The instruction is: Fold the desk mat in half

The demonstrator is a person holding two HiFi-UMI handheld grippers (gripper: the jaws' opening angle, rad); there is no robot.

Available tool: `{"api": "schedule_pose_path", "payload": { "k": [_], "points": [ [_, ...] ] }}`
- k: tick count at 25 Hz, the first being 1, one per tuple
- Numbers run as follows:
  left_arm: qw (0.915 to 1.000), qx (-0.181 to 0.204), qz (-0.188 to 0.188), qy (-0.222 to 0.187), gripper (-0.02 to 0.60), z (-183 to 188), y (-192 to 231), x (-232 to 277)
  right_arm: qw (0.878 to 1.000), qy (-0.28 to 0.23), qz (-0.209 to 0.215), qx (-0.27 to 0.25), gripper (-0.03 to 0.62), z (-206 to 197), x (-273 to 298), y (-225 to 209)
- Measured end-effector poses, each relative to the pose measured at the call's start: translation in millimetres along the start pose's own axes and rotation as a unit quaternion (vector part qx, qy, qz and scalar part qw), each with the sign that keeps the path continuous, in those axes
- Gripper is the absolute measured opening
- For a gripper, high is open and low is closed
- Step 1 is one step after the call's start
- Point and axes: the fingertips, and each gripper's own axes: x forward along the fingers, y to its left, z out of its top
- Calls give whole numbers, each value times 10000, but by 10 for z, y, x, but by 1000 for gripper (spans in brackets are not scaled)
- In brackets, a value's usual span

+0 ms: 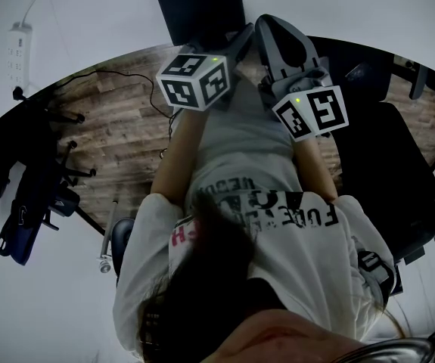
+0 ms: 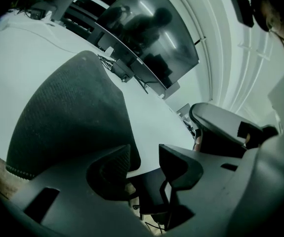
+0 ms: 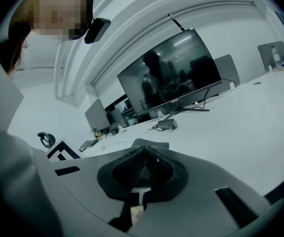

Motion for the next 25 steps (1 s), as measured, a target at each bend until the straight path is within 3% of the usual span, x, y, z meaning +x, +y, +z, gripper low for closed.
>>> {"api": "schedule_pose_path", "payload": {
  "k": [10, 21, 25],
  "points": [
    [9999, -2, 90, -50, 166, 9, 30, -37, 10000, -28, -24, -6, 0, -13, -44, 30],
    [9989, -62, 352, -296, 26, 58, 97, -112, 10000, -23, -72, -1, 0, -44, -90, 41],
    [9988, -31, 403, -275, 5, 42, 124, -115, 10000, -15, -54, 13, 0, -57, -85, 55]
  ]
}}
